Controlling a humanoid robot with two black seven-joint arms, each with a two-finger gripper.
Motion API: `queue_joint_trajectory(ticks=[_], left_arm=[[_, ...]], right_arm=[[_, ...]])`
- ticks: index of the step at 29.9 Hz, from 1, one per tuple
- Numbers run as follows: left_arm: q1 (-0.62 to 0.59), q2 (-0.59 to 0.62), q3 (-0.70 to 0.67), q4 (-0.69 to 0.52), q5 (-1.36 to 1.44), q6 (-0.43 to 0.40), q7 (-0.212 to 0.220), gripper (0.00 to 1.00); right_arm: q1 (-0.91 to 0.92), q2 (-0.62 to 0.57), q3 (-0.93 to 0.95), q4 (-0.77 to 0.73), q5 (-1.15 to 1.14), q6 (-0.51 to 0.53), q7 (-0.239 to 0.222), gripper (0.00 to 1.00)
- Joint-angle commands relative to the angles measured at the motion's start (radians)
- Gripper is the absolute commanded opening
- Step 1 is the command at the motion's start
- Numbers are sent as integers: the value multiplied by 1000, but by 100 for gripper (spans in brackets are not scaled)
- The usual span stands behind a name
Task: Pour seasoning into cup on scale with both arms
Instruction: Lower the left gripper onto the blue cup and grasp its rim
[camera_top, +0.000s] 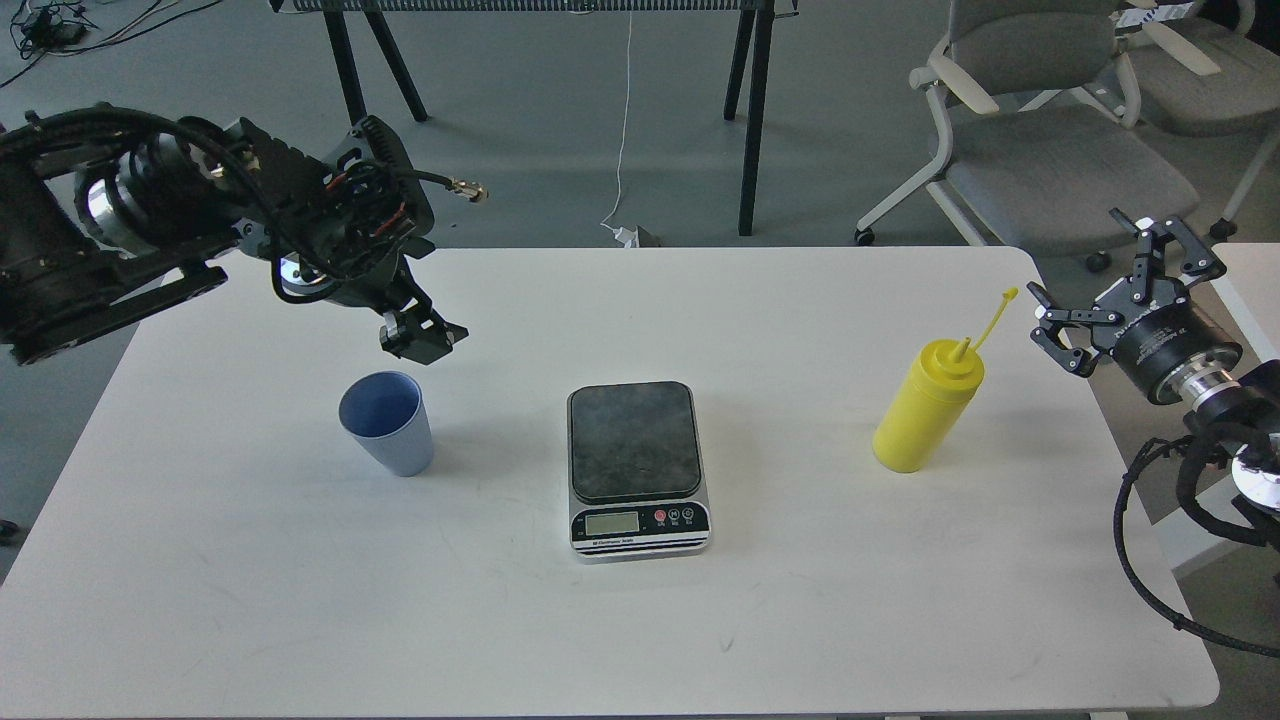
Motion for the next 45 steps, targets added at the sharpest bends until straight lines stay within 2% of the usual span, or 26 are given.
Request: queue_joint_trajectory(ticks=[1, 9, 35, 45], left_arm=[[2, -6, 65, 36, 0, 0, 0, 98], [46, -24, 131, 135, 0, 0, 0, 98], [122, -130, 130, 244, -29, 0, 0, 97], [151, -130, 130, 287, -29, 0, 0, 91]], right_arm=[[-1, 0, 0, 1, 0, 0, 0, 100], [-1, 0, 0, 1, 0, 0, 0, 100], [-21, -4, 6, -1, 0, 0, 0, 100], [-32, -4, 6, 1, 0, 0, 0, 100]])
